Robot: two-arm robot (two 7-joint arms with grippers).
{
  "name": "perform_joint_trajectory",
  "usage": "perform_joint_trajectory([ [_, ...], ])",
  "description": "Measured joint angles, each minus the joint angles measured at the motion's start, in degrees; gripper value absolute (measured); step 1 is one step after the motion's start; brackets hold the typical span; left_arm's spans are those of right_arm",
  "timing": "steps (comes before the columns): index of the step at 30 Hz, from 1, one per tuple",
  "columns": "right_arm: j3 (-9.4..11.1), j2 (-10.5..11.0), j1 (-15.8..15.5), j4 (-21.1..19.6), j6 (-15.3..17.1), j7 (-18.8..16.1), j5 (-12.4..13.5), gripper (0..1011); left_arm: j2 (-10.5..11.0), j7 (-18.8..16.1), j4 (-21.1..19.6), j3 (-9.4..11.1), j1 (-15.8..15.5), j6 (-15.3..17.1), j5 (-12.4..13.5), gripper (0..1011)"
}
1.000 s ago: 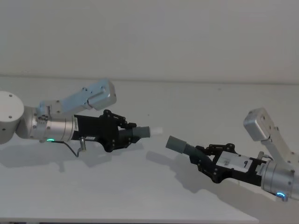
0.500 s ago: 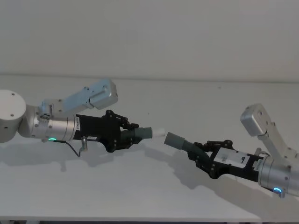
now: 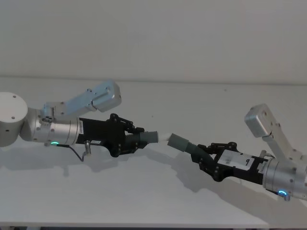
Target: Use both hands to pick up one end of the pipe from the table, align the ends, and insert them.
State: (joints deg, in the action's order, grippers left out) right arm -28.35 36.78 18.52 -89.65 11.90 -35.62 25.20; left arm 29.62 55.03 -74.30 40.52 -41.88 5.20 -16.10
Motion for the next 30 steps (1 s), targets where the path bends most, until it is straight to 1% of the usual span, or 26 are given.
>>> perform_joint_trajectory([
  [19, -0.9, -0.1, 1.3, 0.9, -0.4, 0.1, 0.6, 301, 0.2, 1.8, 0.9, 1.3, -0.9, -0.3, -1.2, 354],
  [30, -1.8, 0.3, 2.1, 1.5, -2.7, -1.4, 0.7, 301, 0.6, 3.0, 1.0, 2.1, -1.4, -0.7, -1.6, 354],
])
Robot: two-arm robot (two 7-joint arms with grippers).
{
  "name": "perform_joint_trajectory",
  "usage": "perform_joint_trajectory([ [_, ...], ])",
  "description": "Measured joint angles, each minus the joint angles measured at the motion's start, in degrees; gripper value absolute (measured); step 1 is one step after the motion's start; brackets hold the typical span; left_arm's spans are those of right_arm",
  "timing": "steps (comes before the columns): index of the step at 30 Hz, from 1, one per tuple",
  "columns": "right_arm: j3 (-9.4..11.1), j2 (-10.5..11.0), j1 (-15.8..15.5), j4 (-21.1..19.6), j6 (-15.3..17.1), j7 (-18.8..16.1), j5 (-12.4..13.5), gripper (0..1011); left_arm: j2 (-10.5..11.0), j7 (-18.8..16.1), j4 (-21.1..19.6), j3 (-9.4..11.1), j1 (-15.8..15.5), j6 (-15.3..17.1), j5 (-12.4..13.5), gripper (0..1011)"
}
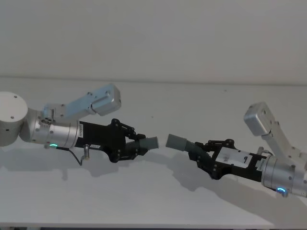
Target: Use both hands to pick up one end of the pipe from the table, align the ends, and insert them.
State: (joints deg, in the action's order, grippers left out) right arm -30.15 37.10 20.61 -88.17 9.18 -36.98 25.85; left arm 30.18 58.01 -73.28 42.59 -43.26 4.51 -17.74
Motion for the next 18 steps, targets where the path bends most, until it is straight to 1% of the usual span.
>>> perform_joint_trajectory([
  [9, -0.7, 0.5, 0.3, 0.1, -2.2, -1.2, -0.6, 299, 0.5, 1.4, -0.2, 0.8, -0.4, -0.3, -0.5, 354],
  [18, -0.9, 0.7, 0.4, 0.2, -3.0, -1.7, -0.8, 299, 0.8, 1.9, -0.4, 1.1, -0.6, -0.3, -0.7, 354],
])
